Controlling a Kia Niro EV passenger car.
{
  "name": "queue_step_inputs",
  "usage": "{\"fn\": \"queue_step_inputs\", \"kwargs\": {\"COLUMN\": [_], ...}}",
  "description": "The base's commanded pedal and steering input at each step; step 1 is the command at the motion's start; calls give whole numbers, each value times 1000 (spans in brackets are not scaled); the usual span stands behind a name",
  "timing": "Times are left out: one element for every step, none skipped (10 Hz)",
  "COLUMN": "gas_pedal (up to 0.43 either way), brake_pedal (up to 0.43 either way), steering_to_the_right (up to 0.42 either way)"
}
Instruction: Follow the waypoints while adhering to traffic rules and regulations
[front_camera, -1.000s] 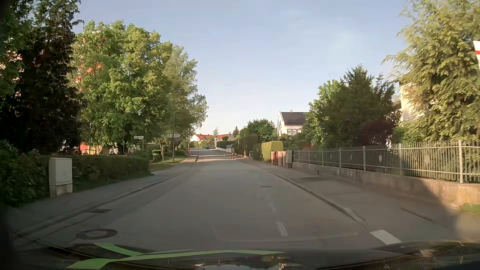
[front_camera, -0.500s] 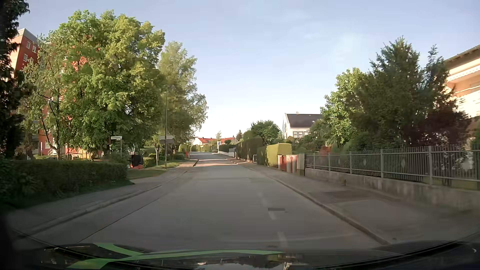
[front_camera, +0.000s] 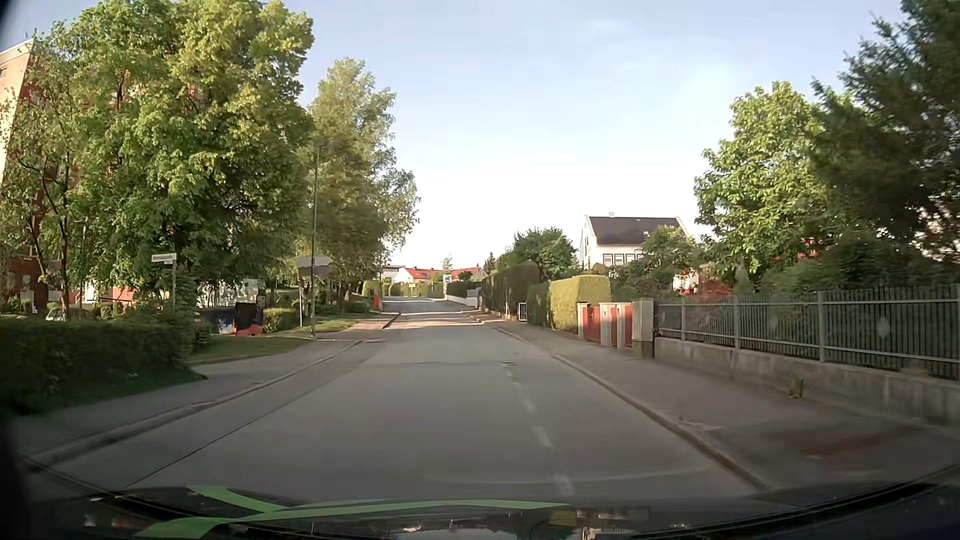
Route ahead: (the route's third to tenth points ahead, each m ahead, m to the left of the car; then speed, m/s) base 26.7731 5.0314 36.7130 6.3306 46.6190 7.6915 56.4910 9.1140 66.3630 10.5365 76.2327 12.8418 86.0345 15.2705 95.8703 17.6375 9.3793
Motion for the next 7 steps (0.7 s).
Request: {"fn": "queue_step_inputs", "kwargs": {"gas_pedal": [169, 150, 138, 138, 138, 138, 138], "brake_pedal": [0, 0, 0, 0, 0, 0, 0], "steering_to_the_right": [-26, -26, -26, -26, -27, -26, -26]}}
